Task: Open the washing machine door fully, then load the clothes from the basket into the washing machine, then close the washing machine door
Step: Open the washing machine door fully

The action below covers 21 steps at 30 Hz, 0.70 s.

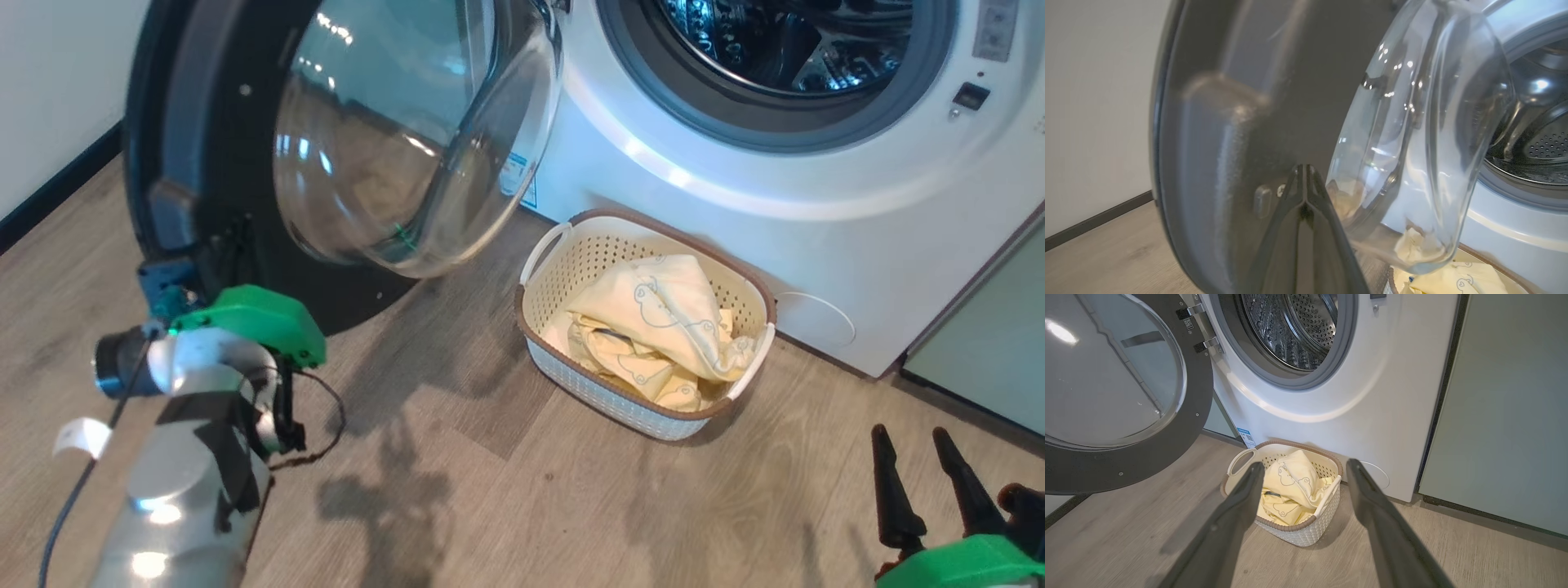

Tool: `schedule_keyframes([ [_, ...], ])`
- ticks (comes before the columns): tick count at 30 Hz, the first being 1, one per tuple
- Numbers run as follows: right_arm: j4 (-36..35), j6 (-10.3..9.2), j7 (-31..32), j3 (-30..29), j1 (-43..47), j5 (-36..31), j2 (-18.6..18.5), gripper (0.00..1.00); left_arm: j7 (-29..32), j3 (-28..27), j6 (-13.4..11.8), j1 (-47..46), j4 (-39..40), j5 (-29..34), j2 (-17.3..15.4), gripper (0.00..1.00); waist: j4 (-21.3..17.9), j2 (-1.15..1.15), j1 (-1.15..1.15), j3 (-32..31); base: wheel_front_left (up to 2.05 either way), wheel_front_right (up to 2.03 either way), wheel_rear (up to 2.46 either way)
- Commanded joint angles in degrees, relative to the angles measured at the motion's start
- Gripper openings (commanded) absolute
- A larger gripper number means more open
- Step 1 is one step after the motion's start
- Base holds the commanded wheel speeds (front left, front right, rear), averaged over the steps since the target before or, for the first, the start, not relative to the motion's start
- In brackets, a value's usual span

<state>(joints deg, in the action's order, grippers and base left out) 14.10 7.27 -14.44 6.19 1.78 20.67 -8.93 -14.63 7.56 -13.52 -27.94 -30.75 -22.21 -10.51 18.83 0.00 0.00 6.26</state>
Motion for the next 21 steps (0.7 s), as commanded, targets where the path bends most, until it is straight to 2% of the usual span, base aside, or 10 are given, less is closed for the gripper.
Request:
schedule_keyframes([
  [1,-1.77,0.22,-0.56,1.25,-2.09,-0.14,-1.66,1.00,-0.37,-3.12,0.10,-3.33,0.79,0.82,-2.85,0.00,-0.15,0.00,0.00,0.40,0.00,0.00,0.00],
  [9,-1.92,0.22,-0.56,1.16,-3.28,-0.23,-2.29,1.00,-0.37,-7.84,0.12,-5.40,-2.37,2.19,-2.96,0.00,-0.12,0.00,0.00,2.83,0.00,0.00,0.00],
  [15,-2.02,0.22,-0.56,1.53,-4.89,-0.34,-2.92,1.00,-0.37,-10.99,1.41,-7.97,-4.20,2.65,-2.86,0.00,-0.08,0.00,0.00,5.51,0.00,0.00,0.00],
  [21,-1.96,0.22,-0.56,2.11,-6.76,-0.40,-3.66,1.00,-0.37,-14.69,1.56,-10.64,-5.32,3.60,-3.30,0.00,-0.83,0.00,0.00,7.89,0.00,0.00,0.00],
])
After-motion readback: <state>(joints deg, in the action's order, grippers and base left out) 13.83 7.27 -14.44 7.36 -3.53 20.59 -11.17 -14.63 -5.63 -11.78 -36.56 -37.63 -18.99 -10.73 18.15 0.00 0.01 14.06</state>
